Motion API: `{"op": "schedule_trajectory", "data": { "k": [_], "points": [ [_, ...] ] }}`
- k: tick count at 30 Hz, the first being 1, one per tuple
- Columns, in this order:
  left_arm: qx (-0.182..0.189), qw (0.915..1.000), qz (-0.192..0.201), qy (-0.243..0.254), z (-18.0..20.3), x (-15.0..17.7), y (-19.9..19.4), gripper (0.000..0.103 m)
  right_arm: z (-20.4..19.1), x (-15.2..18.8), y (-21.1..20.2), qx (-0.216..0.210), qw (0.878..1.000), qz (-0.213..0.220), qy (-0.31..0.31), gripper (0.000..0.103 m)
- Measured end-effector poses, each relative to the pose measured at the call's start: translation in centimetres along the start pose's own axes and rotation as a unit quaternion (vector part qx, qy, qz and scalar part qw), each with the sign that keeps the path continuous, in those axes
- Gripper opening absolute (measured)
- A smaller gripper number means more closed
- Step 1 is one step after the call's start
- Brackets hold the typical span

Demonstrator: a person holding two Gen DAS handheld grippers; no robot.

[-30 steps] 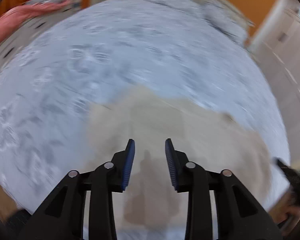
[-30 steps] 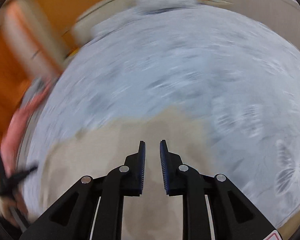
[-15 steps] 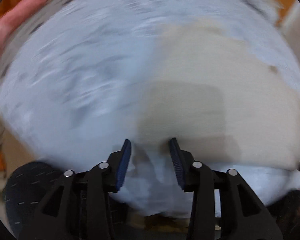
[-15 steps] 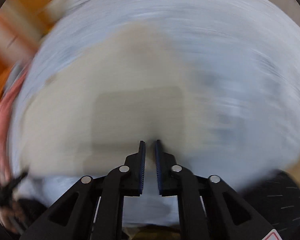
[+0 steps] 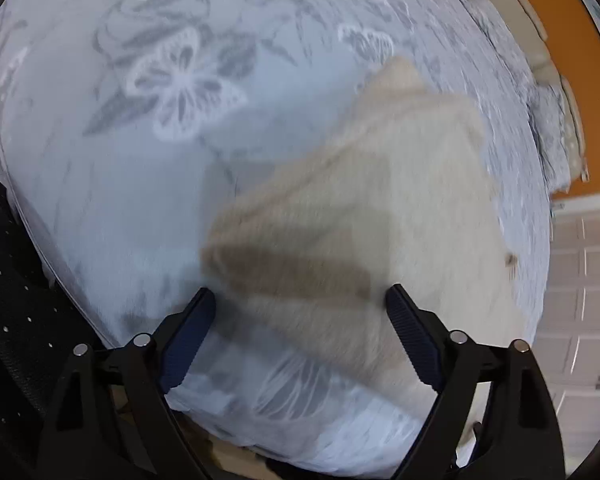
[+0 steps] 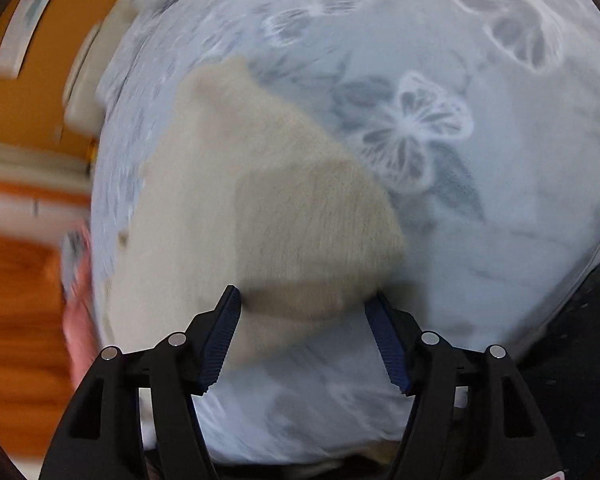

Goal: Fold small clothes

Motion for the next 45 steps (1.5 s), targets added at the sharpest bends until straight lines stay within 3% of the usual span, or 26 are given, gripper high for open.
{"op": "schedule_trajectory", "data": {
  "k": [1, 2, 3, 4, 10, 15, 17, 19, 21, 23, 24, 26, 28, 30, 33, 35, 38, 39, 40, 41, 45],
  "points": [
    [0.011, 0.9999, 0.003, 0.009, 0.5, -0.2, -0.4, 0.04, -0.6, -0.4, 0.0, -0.012, 1.0, 0.008, 0.007, 0.051],
    [0.021, 0.9995, -0.004, 0.023, 1.0, -0.4, -0.8, 0.029, -1.6, -1.0, -0.1, -0.029, 0.999, 0.014, 0.005, 0.023],
    [0.025, 0.9994, -0.004, 0.025, 0.8, -0.2, -1.6, 0.02, -2.0, -1.4, -0.3, -0.032, 0.999, 0.013, 0.0, 0.013],
    [0.031, 0.9991, 0.0, 0.028, 0.8, -0.2, -2.4, 0.013, -3.1, -1.8, -0.8, -0.04, 0.999, 0.014, -0.014, 0.011],
    [0.028, 0.9932, 0.029, 0.109, -1.9, 1.0, -7.7, 0.008, -6.9, -0.2, -5.6, -0.023, 0.992, 0.007, -0.121, 0.008],
    [-0.003, 0.9911, -0.015, 0.132, -6.6, 5.7, -6.8, 0.008, -1.4, 4.0, -8.9, 0.049, 0.988, -0.027, -0.145, 0.008],
    [-0.021, 0.9879, -0.01, 0.153, -7.2, 6.5, -6.6, 0.008, 0.5, 5.4, -8.8, 0.074, 0.986, -0.051, -0.143, 0.009],
    [-0.041, 0.983, 0.02, 0.178, -6.6, 6.7, -7.8, 0.008, 0.8, 5.6, -9.3, 0.08, 0.985, -0.049, -0.143, 0.009],
    [-0.039, 0.9769, 0.07, 0.198, -5.1, 5.7, -10.5, 0.016, 0.2, 5.2, -11.3, 0.088, 0.984, -0.023, -0.153, 0.019],
    [-0.033, 0.9669, 0.123, 0.221, -2.8, 4.2, -13.2, 0.047, -0.9, 4.4, -13.0, 0.098, 0.98, 0.014, -0.175, 0.03],
    [-0.036, 0.9631, 0.142, 0.226, -1.8, 3.5, -13.9, 0.069, -2.3, 3.1, -14.0, 0.1, 0.975, 0.041, -0.196, 0.036],
    [-0.028, 0.955, 0.17, 0.242, 1.2, 1.6, -14.5, 0.073, -4.6, 1.1, -14.2, 0.094, 0.968, 0.067, -0.223, 0.058],
    [-0.031, 0.9546, 0.159, 0.25, 3.3, 0.1, -12.9, 0.075, -6.2, -0.6, -13.3, 0.085, 0.963, 0.078, -0.242, 0.062],
    [-0.029, 0.9599, 0.129, 0.247, 5.7, -1.4, -10.1, 0.075, -8.0, -2.3, -10.7, 0.075, 0.96, 0.071, -0.26, 0.065],
    [-0.034, 0.9649, 0.104, 0.239, 7.8, -3.0, -5.9, 0.075, -9.0, -4.0, -6.1, 0.083, 0.96, 0.042, -0.265, 0.066],
    [-0.06, 0.9651, 0.089, 0.239, 7.7, -3.5, -3.2, 0.074, -8.5, -4.9, -2.9, 0.104, 0.96, 0.012, -0.258, 0.066],
    [-0.081, 0.9645, 0.069, 0.242, 7.1, -3.7, -0.6, 0.054, -6.7, -5.2, 0.7, 0.126, 0.96, -0.016, -0.248, 0.063],
    [-0.073, 0.9642, 0.063, 0.247, 7.1, -3.6, -0.4, 0.033, -6.3, -4.9, 1.8, 0.123, 0.961, -0.031, -0.245, 0.054],
    [-0.062, 0.9647, 0.057, 0.249, 7.2, -3.5, -0.5, 0.01, -6.2, -4.4, 2.6, 0.119, 0.961, -0.047, -0.244, 0.02],
    [-0.054, 0.9652, 0.059, 0.249, 7.4, -3.8, -1.2, 0.009, -6.4, -4.0, 3.1, 0.113, 0.96, -0.068, -0.247, 0.008],
    [-0.022, 0.9623, 0.099, 0.252, 8.3, -5.1, -5.0, 0.007, -11.0, -4.8, -0.9, 0.039, 0.961, 0.008, -0.274, 0.007]
  ]
}}
Point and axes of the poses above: each gripper's, at about its wrist camera, not at the fingertips, and y roughly the way its jaws point, z to its right, x to its underside, the point moved 8 cm from there along y, roughly the way its jaws point, and after that the axes turned 13 degrees about -x, right-handed, at the moved point
